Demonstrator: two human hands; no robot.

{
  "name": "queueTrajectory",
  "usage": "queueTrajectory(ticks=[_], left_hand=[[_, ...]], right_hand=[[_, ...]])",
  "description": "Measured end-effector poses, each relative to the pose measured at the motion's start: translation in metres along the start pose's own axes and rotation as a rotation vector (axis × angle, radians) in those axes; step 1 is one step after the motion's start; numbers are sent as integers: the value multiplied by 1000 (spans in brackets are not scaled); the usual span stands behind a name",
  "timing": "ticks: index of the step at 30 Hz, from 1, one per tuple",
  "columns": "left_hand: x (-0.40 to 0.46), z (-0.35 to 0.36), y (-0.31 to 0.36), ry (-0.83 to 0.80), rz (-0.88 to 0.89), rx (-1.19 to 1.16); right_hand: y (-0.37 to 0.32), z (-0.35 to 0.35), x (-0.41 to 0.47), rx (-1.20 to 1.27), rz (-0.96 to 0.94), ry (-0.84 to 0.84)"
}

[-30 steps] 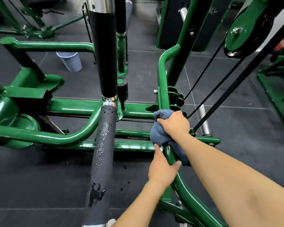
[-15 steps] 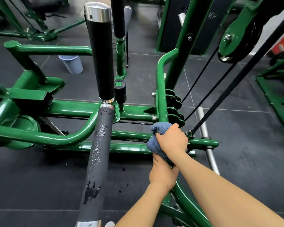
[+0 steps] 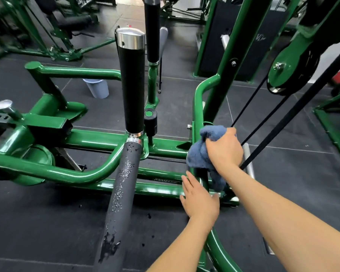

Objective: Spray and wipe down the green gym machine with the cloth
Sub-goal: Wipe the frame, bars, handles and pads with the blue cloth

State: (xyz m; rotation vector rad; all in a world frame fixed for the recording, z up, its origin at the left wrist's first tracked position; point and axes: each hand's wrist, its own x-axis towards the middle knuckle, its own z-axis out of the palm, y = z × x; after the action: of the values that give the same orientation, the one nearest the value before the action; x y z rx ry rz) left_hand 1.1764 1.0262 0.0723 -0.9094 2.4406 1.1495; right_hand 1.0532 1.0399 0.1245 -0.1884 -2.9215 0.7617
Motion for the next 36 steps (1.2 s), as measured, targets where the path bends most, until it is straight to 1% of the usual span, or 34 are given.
queueTrajectory(ticks=[1, 2, 3, 4, 6, 7, 10, 15, 18, 21, 23, 25, 28, 30, 31, 34, 35, 36], left_hand=[[8, -2, 8, 24, -11, -2], [14, -3, 14, 28, -26, 10], [23, -3, 18, 29, -45, 32], [30, -3, 20, 23, -64, 52], [41, -1, 21, 17, -100, 63], [46, 0, 22, 22, -112, 54], [46, 0, 25, 58, -98, 60], [41, -4, 26, 69, -77, 159], [49, -5, 27, 86, -60, 127], [48, 0, 24, 81, -58, 100], [47, 3, 21, 84, -49, 75], [45, 3, 21, 90, -34, 53], [40, 3, 21, 146, -12, 1], [40, 3, 21, 188, -6, -35], [40, 4, 22, 192, -17, -36], [49, 10, 22, 283, -1, -1], [49, 8, 23, 231, 0, 18], [50, 7, 23, 258, 10, 35]], right_hand=[[-13, 0, 11, 5, -43, 62], [-22, 1, 19, -25, -80, 85], [-28, 7, 27, -86, -103, 56], [-27, 14, 28, -166, -106, -27], [-16, 34, 22, -271, -42, -190], [-8, 43, 19, -292, -17, -202], [-1, 57, 24, -358, -60, -144], [-25, 69, 62, -319, -9, -134], [-35, 78, 72, -289, -2, -70], [-31, 74, 69, -308, -5, -102], [-25, 70, 60, -336, -57, -118], [-16, 64, 46, -401, -151, -100], [-3, 60, 25, -451, -261, -75], [-2, 61, 25, -443, -243, -86], [-6, 64, 31, -429, -210, -90], [-21, 72, 52, -357, -70, -92], [-26, 75, 58, -331, -34, -90], [-30, 77, 62, -314, -9, -81]])
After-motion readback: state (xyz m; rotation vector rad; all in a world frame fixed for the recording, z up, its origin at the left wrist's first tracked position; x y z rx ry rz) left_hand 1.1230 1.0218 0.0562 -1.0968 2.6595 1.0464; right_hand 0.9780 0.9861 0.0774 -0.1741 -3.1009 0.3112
